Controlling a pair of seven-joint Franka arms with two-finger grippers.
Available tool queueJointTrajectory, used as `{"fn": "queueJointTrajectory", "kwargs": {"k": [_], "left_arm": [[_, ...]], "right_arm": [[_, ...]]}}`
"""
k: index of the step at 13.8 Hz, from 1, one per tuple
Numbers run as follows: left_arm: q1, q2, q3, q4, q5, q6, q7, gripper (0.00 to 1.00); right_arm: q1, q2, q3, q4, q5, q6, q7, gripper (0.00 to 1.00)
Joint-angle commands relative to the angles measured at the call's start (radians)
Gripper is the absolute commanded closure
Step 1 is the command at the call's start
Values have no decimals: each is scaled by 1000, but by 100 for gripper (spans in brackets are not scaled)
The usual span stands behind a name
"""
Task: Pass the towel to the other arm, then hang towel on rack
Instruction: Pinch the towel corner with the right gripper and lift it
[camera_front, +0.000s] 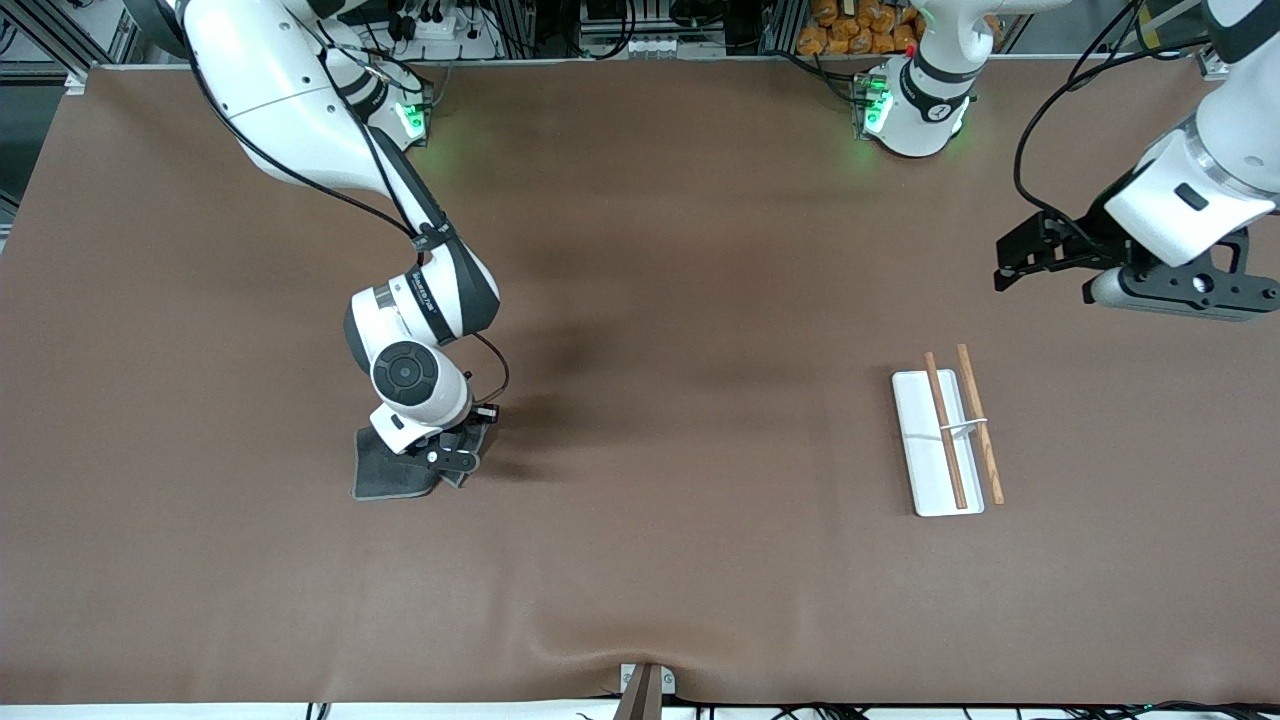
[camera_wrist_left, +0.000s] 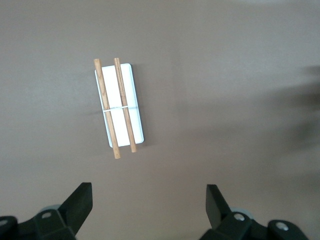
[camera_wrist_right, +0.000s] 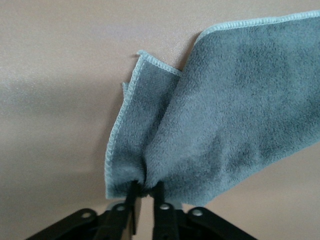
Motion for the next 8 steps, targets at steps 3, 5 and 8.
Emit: {"fn": "queueJointTrajectory", "kwargs": {"k": [3, 5, 8], "left_arm": [[-21, 4, -2, 11, 7, -3, -34, 0], [-26, 4, -2, 11, 7, -6, -54, 0], [-38, 3, -2, 10, 8, -7, -82, 0]], "right_arm": [[-13, -4, 7, -5, -25, 11, 8, 100], [-24, -8, 7, 2, -23, 0, 3, 100], [-38, -20, 15, 18, -5, -28, 13, 100]]}}
